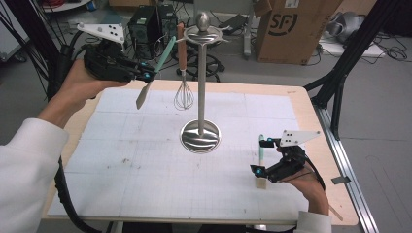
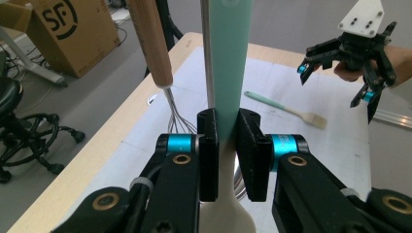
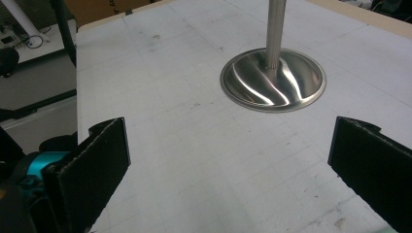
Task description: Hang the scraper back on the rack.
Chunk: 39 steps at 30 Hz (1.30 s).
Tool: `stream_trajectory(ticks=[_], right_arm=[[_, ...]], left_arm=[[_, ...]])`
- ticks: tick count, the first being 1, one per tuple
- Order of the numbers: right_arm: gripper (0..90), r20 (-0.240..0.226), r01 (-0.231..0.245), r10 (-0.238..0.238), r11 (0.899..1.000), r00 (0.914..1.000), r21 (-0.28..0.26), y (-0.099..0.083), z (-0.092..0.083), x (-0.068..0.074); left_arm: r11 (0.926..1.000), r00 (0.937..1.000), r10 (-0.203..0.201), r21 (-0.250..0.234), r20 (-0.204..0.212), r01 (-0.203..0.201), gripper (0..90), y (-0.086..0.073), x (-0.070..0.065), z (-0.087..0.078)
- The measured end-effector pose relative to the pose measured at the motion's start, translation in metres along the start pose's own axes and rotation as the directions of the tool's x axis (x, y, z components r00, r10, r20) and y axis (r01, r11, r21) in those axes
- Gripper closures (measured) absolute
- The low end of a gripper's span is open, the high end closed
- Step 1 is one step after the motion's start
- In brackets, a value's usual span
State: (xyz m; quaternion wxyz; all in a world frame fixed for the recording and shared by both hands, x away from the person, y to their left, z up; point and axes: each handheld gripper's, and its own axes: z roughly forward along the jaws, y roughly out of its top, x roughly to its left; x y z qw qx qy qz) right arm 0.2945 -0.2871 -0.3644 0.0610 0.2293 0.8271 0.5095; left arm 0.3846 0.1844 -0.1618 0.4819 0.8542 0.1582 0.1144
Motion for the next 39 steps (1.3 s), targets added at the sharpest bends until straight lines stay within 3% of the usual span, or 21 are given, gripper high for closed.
stream_trajectory(ticks=[31, 35, 39], right_arm=[[0.2, -0.011, -0.008, 0.008, 1.0, 0.9999, -0.014, -0.002, -0.001, -0.001], [0.2, -0.011, -0.011, 0.01, 1.0, 0.9999, -0.014, -0.002, -0.002, -0.001], [0.2, -0.007, -0.01, 0.01, 1.0, 0.9999, -0.009, -0.002, -0.002, 0.0]], left_arm=[[0.9995, 0.9998, -0.012, 0.028, 0.015, 0.012, 79.4, 0.011, 0.003, 0.042], [0.9998, 1.0, 0.0, 0.022, 0.009, 0.0, 77.4, 0.007, 0.001, 0.041], [0.9998, 1.0, -0.007, 0.017, 0.005, 0.007, 69.8, 0.002, 0.001, 0.038]])
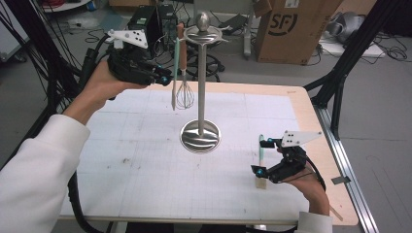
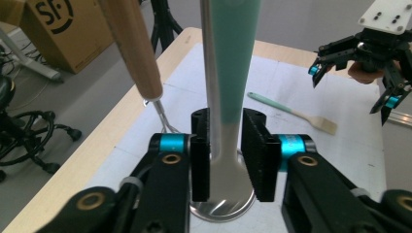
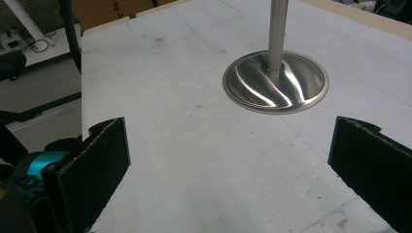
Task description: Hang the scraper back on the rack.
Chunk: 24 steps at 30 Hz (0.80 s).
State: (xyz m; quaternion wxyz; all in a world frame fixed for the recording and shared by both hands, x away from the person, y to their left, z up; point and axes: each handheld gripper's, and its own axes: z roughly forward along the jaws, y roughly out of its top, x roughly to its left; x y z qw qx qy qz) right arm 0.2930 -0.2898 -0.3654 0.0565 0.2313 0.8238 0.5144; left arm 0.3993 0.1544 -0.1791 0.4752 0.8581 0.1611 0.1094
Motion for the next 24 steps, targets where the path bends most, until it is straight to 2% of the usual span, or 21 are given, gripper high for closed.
stream_trajectory(ticks=[3, 5, 10, 14, 17, 21, 24], right_arm=[[0.2, 0.004, -0.004, 0.004, 1.0, 1.0, 0.002, -0.002, -0.002, 0.0], [0.2, 0.011, -0.006, 0.006, 1.0, 0.9999, -0.003, -0.003, -0.004, -0.002], [0.2, 0.02, -0.016, 0.016, 1.0, 0.9997, -0.014, -0.005, -0.009, -0.002], [0.2, 0.024, -0.02, 0.02, 1.0, 0.9995, -0.015, -0.007, -0.011, -0.004], [0.2, 0.024, -0.022, 0.022, 1.0, 0.9995, -0.019, -0.007, -0.011, -0.004], [0.2, 0.018, -0.023, 0.024, 1.0, 0.9996, -0.014, -0.007, -0.01, -0.005], [0.2, 0.019, -0.026, 0.026, 1.0, 0.9995, -0.013, -0.007, -0.01, -0.006]], left_arm=[[0.9996, 0.9999, -0.011, 0.024, -0.01, 0.011, 62.0, -0.004, -0.001, -0.003], [0.9995, 0.9998, 0.004, 0.031, -0.017, -0.004, 54.2, -0.007, -0.002, -0.006], [0.9977, 0.9981, -0.046, 0.048, -0.04, 0.048, 31.6, -0.014, -0.003, -0.011], [0.9986, 0.9987, -0.045, 0.026, -0.026, 0.045, 16.3, -0.019, -0.004, -0.017], [0.9991, 0.9987, -0.036, 0.019, -0.036, 0.037, 3.4, -0.021, -0.006, -0.021], [0.9994, 0.9978, -0.033, 0.004, -0.057, 0.033, 1.6, -0.021, -0.007, -0.031], [0.9997, 0.9984, -0.022, 0.009, -0.051, 0.022, 1.6, -0.02, -0.008, -0.038]])
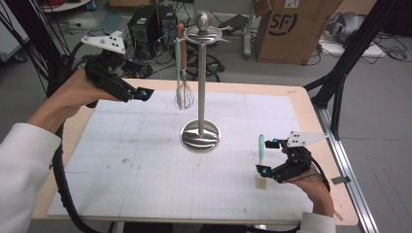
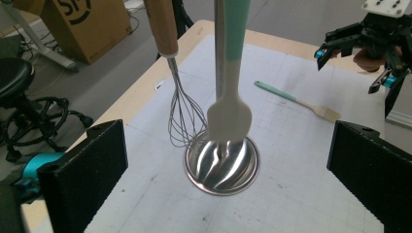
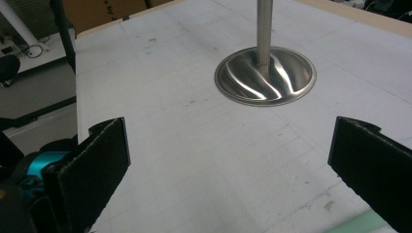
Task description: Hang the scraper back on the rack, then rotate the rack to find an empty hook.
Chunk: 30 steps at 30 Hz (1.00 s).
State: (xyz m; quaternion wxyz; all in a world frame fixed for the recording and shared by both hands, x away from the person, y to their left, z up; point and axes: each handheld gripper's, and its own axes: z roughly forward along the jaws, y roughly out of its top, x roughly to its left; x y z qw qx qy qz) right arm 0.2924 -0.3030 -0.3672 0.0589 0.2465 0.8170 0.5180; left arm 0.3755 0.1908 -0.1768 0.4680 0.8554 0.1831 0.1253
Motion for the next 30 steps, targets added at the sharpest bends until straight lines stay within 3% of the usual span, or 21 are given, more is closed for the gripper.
stream_trajectory(ticks=[5, 10, 15, 18, 24, 30], right_arm=[[0.2, 0.0, -0.002, 0.002, 1.0, 1.0, -0.003, -0.001, -0.001, -0.001], [0.2, 0.003, -0.006, 0.006, 1.0, 1.0, 0.0, -0.002, -0.001, -0.002], [0.2, 0.0, -0.007, 0.007, 1.0, 1.0, 0.005, -0.002, 0.0, -0.002], [0.2, 0.0, -0.006, 0.006, 1.0, 1.0, 0.005, -0.002, 0.0, -0.003], [0.2, 0.001, -0.004, 0.004, 1.0, 1.0, -0.006, -0.002, -0.001, -0.004], [0.2, -0.002, 0.001, -0.001, 1.0, 1.0, -0.001, -0.001, 0.002, -0.005]], left_arm=[[1.0, 1.0, 0.0, 0.002, -0.002, 0.0, 1.6, 0.008, -0.004, -0.008], [0.9995, 0.9996, 0.026, -0.018, -0.008, -0.026, 2.4, 0.02, -0.007, -0.019], [0.9996, 0.9996, 0.026, -0.014, 0.014, -0.026, 3.2, 0.032, -0.011, -0.026], [0.9995, 0.9987, 0.027, -0.019, 0.044, -0.026, 18.2, 0.039, -0.014, -0.029], [0.9979, 0.997, 0.057, -0.034, 0.054, -0.055, 31.3, 0.054, -0.018, -0.034], [0.9967, 0.9954, 0.074, -0.04, 0.062, -0.071, 52.5, 0.069, -0.023, -0.033]])
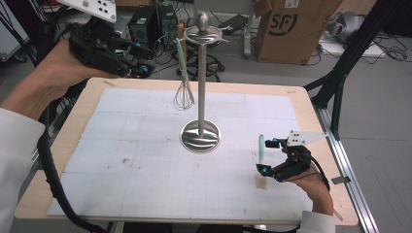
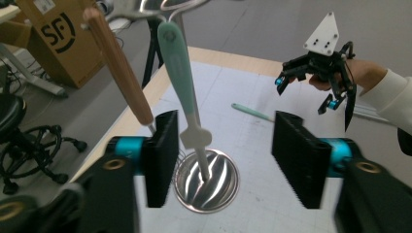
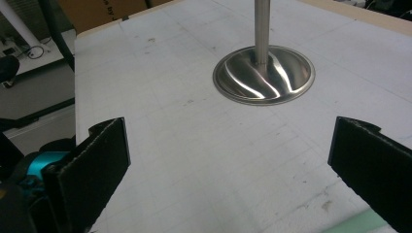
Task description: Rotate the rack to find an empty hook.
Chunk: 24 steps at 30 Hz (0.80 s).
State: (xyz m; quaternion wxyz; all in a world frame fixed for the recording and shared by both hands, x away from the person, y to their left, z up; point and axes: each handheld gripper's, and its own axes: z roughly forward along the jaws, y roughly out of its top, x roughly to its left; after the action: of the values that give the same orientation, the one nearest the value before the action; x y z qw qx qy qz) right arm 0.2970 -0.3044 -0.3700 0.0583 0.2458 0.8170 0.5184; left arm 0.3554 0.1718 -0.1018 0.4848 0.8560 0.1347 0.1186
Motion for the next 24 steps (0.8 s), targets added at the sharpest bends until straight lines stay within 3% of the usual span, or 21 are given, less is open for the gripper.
stream_trajectory(ticks=[4, 10, 14, 24], right_arm=[[0.2, 0.0, 0.003, -0.003, 1.0, 1.0, 0.005, 0.001, 0.001, 0.001], [0.2, -0.002, 0.003, -0.003, 1.0, 1.0, 0.004, 0.001, 0.001, 0.002], [0.2, -0.002, 0.006, -0.006, 1.0, 1.0, 0.003, 0.001, 0.001, 0.002], [0.2, -0.012, 0.004, -0.004, 1.0, 0.9999, 0.013, 0.002, 0.004, 0.003]], left_arm=[[1.0, 1.0, -0.003, 0.002, 0.005, 0.003, 66.1, 0.006, 0.001, 0.003], [1.0, 0.999, 0.007, -0.002, 0.045, -0.007, 84.8, 0.016, 0.001, 0.013], [1.0, 0.9993, 0.006, 0.001, 0.037, -0.006, 89.7, 0.023, 0.004, 0.019], [0.9994, 0.9991, 0.033, 0.005, 0.026, -0.034, 89.8, 0.033, 0.014, 0.034]])
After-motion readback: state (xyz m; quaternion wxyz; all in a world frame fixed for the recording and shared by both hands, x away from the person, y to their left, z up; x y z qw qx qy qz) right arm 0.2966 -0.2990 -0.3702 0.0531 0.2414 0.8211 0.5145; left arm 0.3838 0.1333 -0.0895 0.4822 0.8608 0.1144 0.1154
